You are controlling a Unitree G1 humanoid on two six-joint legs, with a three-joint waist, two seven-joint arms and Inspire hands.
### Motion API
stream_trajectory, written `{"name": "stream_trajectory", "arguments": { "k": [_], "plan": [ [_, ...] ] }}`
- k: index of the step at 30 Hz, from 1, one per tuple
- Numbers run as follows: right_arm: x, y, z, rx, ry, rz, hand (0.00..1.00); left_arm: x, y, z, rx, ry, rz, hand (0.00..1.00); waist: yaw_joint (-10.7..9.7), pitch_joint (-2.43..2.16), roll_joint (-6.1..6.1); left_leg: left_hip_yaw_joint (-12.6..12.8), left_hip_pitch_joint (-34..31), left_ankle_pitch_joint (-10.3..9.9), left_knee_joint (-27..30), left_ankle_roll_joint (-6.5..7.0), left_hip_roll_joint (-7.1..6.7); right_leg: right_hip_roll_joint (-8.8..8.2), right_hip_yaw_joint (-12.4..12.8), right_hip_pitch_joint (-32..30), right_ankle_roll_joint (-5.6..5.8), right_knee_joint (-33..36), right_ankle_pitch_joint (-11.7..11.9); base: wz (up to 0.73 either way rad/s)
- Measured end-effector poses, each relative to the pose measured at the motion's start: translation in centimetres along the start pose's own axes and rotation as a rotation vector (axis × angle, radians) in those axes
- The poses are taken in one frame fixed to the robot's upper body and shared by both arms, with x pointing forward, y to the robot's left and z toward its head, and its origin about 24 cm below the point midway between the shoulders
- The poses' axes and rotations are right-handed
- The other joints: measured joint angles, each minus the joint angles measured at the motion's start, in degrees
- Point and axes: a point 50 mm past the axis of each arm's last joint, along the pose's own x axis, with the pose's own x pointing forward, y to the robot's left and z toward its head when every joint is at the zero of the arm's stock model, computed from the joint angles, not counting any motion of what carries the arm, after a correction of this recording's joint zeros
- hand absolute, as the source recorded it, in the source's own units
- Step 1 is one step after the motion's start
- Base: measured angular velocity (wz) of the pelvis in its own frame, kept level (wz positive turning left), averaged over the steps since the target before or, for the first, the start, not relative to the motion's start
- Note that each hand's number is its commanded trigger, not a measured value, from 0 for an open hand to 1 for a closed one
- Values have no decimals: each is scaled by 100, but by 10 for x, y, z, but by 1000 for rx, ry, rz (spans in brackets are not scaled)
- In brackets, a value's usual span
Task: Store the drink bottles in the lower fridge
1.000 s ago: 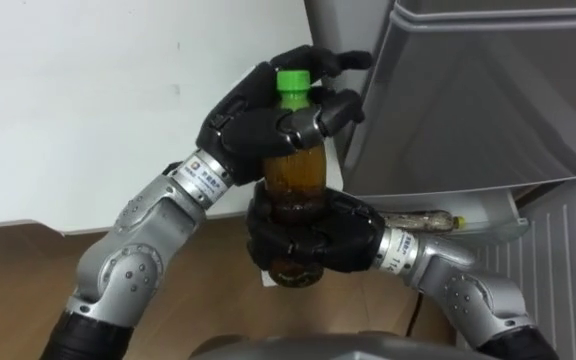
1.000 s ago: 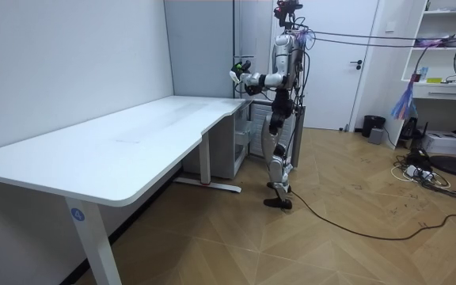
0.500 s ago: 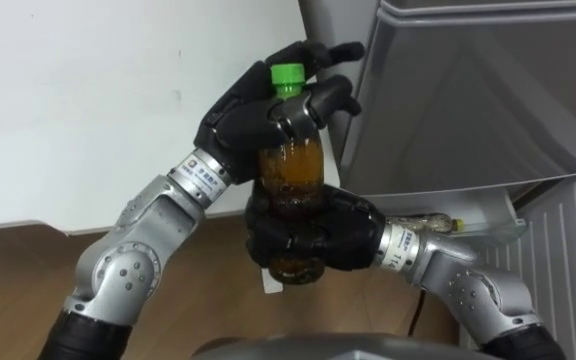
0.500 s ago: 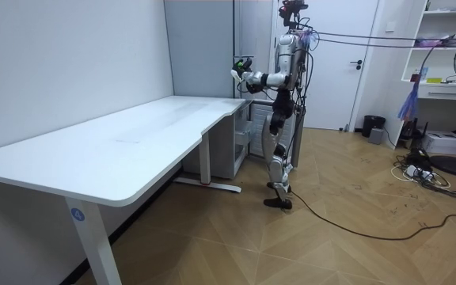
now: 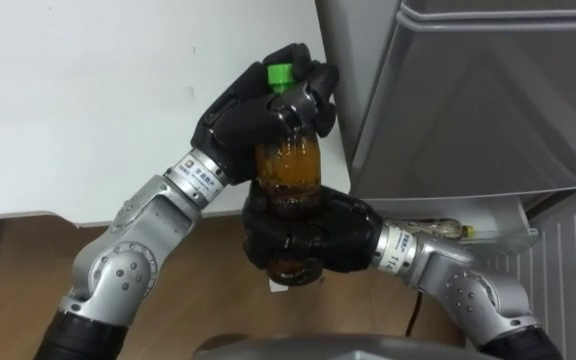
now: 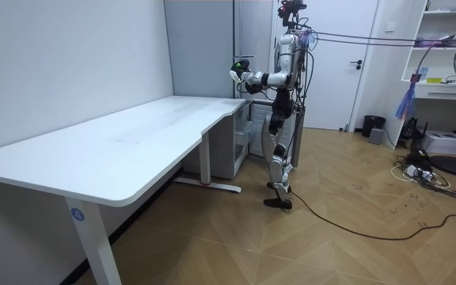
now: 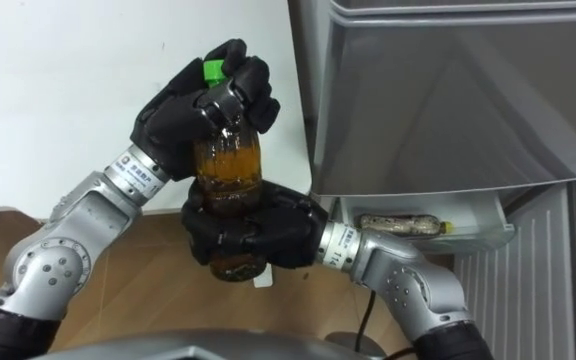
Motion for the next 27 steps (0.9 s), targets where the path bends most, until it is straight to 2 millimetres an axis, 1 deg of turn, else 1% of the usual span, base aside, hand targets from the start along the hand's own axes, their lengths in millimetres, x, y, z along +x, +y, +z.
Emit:
{"name": "stream_trajectory", "arguments": {
  "k": [27],
  "plan": [
    [0,0,-1,3,-3,-1,100,0,0,0,1,1,0,100,-8,-14,-29,4,21,1,-17,0,1,3,3,0,0,-1,0,0]
  ]
}}
